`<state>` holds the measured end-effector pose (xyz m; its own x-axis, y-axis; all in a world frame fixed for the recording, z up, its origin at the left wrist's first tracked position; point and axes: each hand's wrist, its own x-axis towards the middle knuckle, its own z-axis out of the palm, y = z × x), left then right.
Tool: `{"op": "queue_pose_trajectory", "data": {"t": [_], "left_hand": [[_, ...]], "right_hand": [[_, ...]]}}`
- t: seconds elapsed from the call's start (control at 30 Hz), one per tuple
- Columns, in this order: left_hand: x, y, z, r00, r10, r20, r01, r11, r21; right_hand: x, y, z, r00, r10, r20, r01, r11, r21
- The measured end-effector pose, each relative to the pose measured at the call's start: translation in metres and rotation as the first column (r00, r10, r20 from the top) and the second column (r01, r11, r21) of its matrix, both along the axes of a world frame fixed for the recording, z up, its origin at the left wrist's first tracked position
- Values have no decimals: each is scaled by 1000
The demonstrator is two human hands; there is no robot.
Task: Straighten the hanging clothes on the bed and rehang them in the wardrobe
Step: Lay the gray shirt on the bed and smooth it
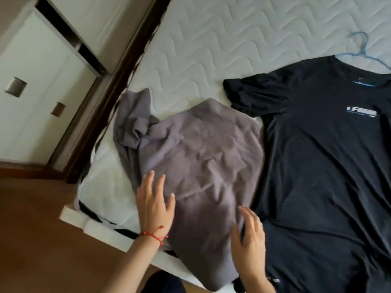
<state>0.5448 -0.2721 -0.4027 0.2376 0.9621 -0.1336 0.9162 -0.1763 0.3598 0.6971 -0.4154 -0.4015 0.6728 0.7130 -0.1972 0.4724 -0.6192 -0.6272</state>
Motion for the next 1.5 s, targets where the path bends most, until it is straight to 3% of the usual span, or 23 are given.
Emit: {"op": "queue_pose_trajectory", "data": {"t": [0.13,0.23,0.37,0.57,0.7,0.87,1.03,1.17,1.23,1.33,1.37,1.43,1.5], "left_hand": [[-50,53,-8,966,257,40,-251,961,-117],[-59,78,-14,876,460,142,-406,865,-297],[-49,95,-26,764,623,168,-505,739,-446],[-22,90,-33,602,770,212,-491,566,-662],[-16,80,-41,540,820,187,-408,450,-794],[-25,81,-43,496,826,267,-356,474,-805],[-62,89,-35,438,849,297,-492,502,-711],[-116,102,-23,547,829,118,-649,509,-566],[-139,105,-21,553,833,13,-723,488,-490],[-157,98,-21,532,847,23,-742,478,-470],[-159,93,-21,481,874,72,-728,444,-523],[-155,82,-22,263,945,192,-592,316,-741],[-145,68,-22,103,980,168,-368,194,-909]], "right_hand": [[-72,37,-7,993,121,16,-119,989,-89],[-94,48,-14,978,207,38,-189,943,-275],[-93,48,-24,940,327,100,-249,854,-456],[-86,48,-22,868,472,155,-332,782,-528],[-80,59,-20,868,453,203,-325,828,-456],[-75,71,-16,889,405,214,-326,888,-325],[-90,80,-1,867,454,207,-437,891,-124],[-132,96,1,809,564,165,-565,824,-46],[-149,102,0,756,643,126,-641,765,-58],[-156,105,-2,739,672,44,-669,740,-69],[-153,102,-4,747,664,7,-663,747,-54],[-142,91,-6,751,659,-39,-660,749,-50],[-133,76,-6,728,685,-19,-683,723,-101]]}}
